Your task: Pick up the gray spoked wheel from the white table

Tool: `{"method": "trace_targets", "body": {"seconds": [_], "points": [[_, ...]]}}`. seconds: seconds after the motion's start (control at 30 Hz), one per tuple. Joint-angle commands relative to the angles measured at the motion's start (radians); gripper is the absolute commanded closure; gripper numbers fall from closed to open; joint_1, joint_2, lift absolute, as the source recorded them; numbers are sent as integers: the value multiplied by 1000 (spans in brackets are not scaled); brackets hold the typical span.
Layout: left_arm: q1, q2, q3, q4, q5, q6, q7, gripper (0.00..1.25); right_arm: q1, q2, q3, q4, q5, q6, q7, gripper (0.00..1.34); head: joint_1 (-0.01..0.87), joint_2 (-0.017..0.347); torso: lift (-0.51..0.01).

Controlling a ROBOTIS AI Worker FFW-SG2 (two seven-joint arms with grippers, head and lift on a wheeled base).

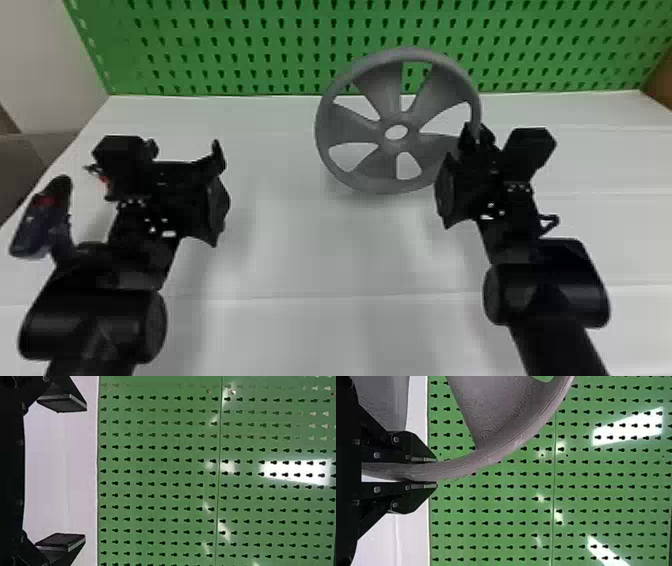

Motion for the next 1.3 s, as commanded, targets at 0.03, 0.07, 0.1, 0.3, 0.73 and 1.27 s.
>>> {"method": "trace_targets", "body": {"seconds": [0.03,0.07,0.1,0.3,0.73,1.27], "points": [[5,0,-3,0,-1,-1,-2,128,6,1,2,-10,3,10,-14,1081,767,35,-107],[5,0,-4,0,-1,-1,-3,128,6,1,3,-10,3,10,-14,1081,767,35,-107],[5,0,-4,0,-2,-3,-3,128,6,1,3,-10,3,10,-14,1081,767,35,-107],[5,0,-4,2,-5,-7,-3,127,11,1,5,-13,8,13,-17,1081,767,35,-107],[3,0,-12,11,-5,-9,-3,128,12,1,11,-22,10,22,-18,1081,767,35,-107],[-5,0,-22,20,1,-10,-3,128,14,1,22,-35,14,31,-23,1081,767,35,-107]]}}
